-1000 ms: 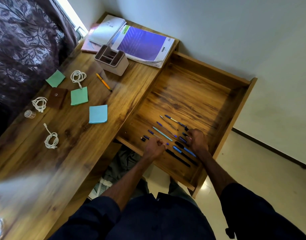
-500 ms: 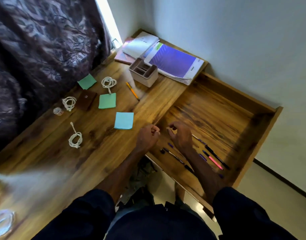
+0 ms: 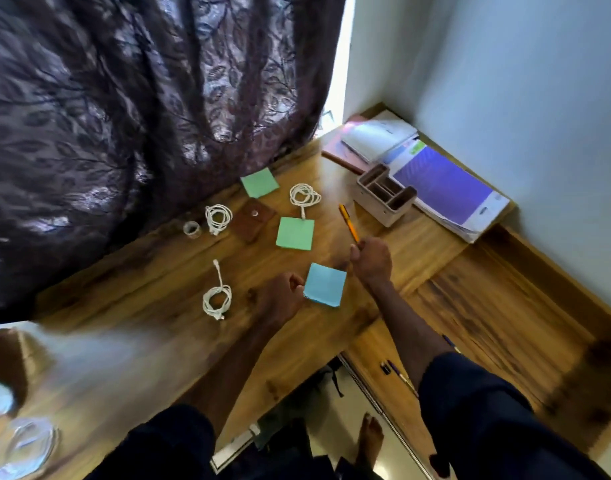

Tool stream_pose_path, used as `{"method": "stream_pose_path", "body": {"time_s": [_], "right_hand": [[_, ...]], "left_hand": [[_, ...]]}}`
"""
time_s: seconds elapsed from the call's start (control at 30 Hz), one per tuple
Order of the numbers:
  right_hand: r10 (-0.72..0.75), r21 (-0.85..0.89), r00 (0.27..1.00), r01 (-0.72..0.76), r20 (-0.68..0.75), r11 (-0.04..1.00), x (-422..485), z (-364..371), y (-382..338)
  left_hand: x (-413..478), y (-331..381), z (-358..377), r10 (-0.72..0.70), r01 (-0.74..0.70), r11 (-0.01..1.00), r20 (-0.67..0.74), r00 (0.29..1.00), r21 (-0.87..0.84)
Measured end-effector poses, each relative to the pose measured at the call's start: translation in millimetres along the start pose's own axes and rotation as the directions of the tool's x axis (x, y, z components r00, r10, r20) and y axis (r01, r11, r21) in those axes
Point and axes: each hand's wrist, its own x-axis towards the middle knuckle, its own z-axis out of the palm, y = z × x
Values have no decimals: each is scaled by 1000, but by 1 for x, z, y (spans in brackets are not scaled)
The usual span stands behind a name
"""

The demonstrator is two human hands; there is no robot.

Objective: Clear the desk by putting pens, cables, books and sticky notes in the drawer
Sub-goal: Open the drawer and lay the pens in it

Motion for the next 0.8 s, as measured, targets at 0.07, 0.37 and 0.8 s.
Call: {"method": "stream_pose_path", "body": {"time_s": [0.07,0.37,0.8], "right_hand": [[11,-70,999,-9,30,998,16,10,-6],[50,-23,996,-48,77,999,28,35,-16],[-239,285,954,182,182,941,-102,11,-25]], "left_hand": [[7,-13,-6,-58,58,998,18,998,4],[24,-39,-21,-142,148,974,49,989,-170],[18,2,-47,-85,136,815,117,990,-563]]}}
